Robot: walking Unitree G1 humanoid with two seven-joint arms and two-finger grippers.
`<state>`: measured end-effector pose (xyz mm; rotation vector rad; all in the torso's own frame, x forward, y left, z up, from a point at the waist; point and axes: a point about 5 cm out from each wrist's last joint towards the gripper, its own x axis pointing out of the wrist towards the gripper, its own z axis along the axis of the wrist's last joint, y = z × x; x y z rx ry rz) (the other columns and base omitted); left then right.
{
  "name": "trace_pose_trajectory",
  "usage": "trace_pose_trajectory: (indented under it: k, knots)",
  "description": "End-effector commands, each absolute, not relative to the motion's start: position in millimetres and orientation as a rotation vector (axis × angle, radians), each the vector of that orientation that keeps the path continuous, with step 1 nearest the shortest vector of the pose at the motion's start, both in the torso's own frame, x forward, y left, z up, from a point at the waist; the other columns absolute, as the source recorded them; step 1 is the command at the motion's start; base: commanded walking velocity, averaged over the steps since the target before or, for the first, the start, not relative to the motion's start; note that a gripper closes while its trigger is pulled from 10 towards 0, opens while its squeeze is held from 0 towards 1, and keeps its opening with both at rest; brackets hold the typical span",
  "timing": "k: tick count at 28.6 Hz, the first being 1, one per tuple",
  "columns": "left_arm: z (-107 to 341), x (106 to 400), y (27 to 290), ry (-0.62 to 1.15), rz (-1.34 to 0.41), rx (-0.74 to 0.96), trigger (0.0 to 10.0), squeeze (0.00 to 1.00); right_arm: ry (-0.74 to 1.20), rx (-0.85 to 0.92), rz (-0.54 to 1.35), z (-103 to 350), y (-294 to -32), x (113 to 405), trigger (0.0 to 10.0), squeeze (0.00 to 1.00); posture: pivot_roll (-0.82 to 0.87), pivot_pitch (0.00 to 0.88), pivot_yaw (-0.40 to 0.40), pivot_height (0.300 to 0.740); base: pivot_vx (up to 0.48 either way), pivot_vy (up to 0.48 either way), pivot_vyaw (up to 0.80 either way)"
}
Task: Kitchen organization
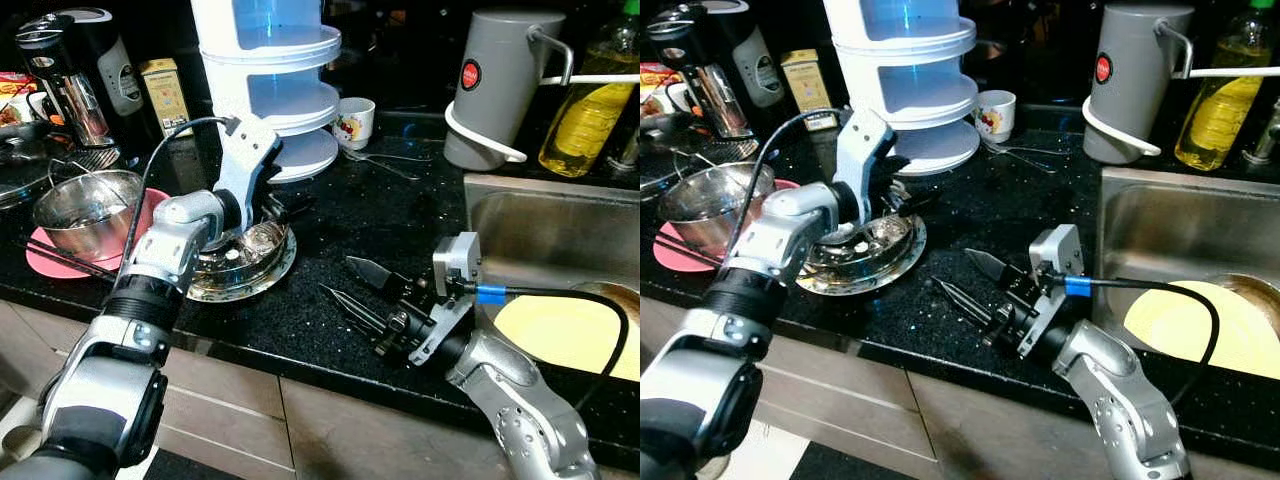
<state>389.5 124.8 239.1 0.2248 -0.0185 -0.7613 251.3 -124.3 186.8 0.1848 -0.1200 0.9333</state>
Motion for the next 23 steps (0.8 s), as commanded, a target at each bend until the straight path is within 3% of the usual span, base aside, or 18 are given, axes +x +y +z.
trace_pose_trajectory:
  k: [1,14,16,23]
  knots:
    - [240.1,390.3,130.6,0.008,-0.783,0.213,10.0,0.00,-0.131,0.177,0.936,190.8,-124.1,250.2,10.0,0.00,-0.14,0.000,0.033,0.740,0.000,0.000,0.00]
    - [230.3,387.9,134.3,0.145,-0.884,0.232,10.0,0.00,-0.138,0.175,0.932,193.0,-124.9,251.1,10.0,0.00,-0.14,0.000,0.034,0.740,0.000,0.000,0.00]
    - [230.9,389.0,136.6,0.159,-0.880,0.223,0.0,0.00,-0.140,0.175,0.929,193.2,-125.4,251.5,10.0,0.00,-0.14,0.000,0.034,0.740,0.000,0.000,0.00]
    - [234.6,389.4,138.7,0.160,-0.881,0.217,0.0,0.00,-0.142,0.174,0.923,192.9,-125.8,252.3,10.0,0.00,-0.14,0.000,0.033,0.740,0.000,0.000,0.00]
